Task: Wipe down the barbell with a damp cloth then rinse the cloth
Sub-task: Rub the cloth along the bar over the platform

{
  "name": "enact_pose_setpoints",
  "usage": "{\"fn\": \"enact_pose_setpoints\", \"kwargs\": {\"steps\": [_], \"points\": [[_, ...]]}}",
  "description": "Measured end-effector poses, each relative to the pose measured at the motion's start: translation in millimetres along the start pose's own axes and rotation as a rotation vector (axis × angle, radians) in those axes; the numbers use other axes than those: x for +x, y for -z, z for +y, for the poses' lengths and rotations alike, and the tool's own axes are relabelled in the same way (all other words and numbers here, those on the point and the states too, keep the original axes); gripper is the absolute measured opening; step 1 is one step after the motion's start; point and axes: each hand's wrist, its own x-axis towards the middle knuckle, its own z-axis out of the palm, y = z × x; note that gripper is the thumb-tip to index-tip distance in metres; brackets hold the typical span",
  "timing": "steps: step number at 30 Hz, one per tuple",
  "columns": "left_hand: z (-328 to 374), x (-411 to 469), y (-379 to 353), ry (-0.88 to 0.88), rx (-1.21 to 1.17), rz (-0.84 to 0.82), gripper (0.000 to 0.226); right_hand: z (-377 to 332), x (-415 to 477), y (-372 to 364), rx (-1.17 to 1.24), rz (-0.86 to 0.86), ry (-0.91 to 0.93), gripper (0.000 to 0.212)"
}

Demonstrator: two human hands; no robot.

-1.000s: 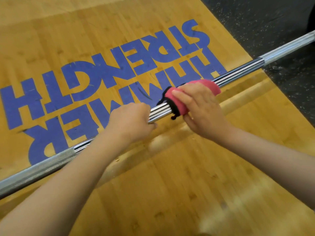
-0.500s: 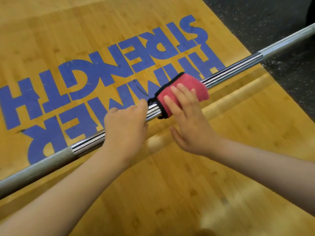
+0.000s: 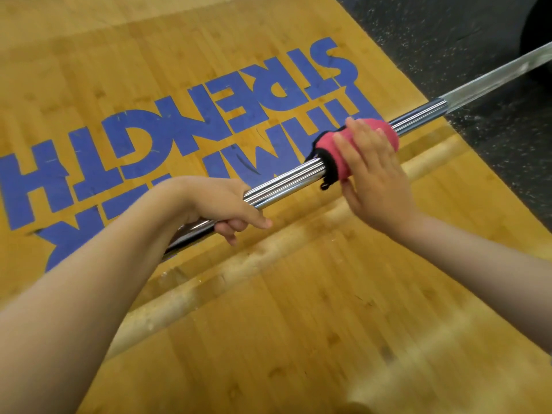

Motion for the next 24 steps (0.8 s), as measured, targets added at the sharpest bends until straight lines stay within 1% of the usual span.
{"fn": "enact_pose_setpoints", "kwargs": {"steps": [1, 3, 4, 7, 8, 9, 11, 13, 17, 21, 24], "points": [[-1, 1, 1, 0.001, 0.016, -0.018, 0.059, 10, 1, 2, -0.007, -0.009, -0.035, 0.069], [-2, -1, 2, -0.021, 0.174, 0.028, 0.05, 17, 1, 3, -0.004, -0.018, -0.073, 0.066], [-1, -3, 2, -0.028, 0.294, 0.089, 0.05, 14, 1, 2, 0.014, -0.014, -0.091, 0.065], [2, -7, -5, -0.053, 0.601, 0.378, 0.053, -15, 0, -3, 0.089, 0.018, -0.125, 0.068], [5, -8, -8, -0.07, 0.645, 0.434, 0.054, -26, -2, -4, 0.111, 0.023, -0.102, 0.069], [10, -9, -10, -0.084, 0.653, 0.454, 0.059, -39, -4, -5, 0.129, 0.021, -0.064, 0.069], [20, -12, -13, -0.088, 0.648, 0.446, 0.071, -63, -9, -6, 0.163, 0.0, 0.02, 0.069], [31, -14, -11, -0.107, 0.71, 0.456, 0.076, -81, -11, -6, 0.181, -0.022, 0.082, 0.066], [56, -14, -3, -0.181, 0.77, 0.436, 0.067, -88, -8, -2, 0.15, -0.048, 0.104, 0.061], [66, -8, 4, -0.183, 0.835, 0.346, 0.059, -90, -8, 6, 0.123, -0.097, 0.053, 0.057], [64, -6, 6, -0.233, 0.82, 0.33, 0.051, -91, -6, 9, 0.099, -0.122, 0.028, 0.058]]}}
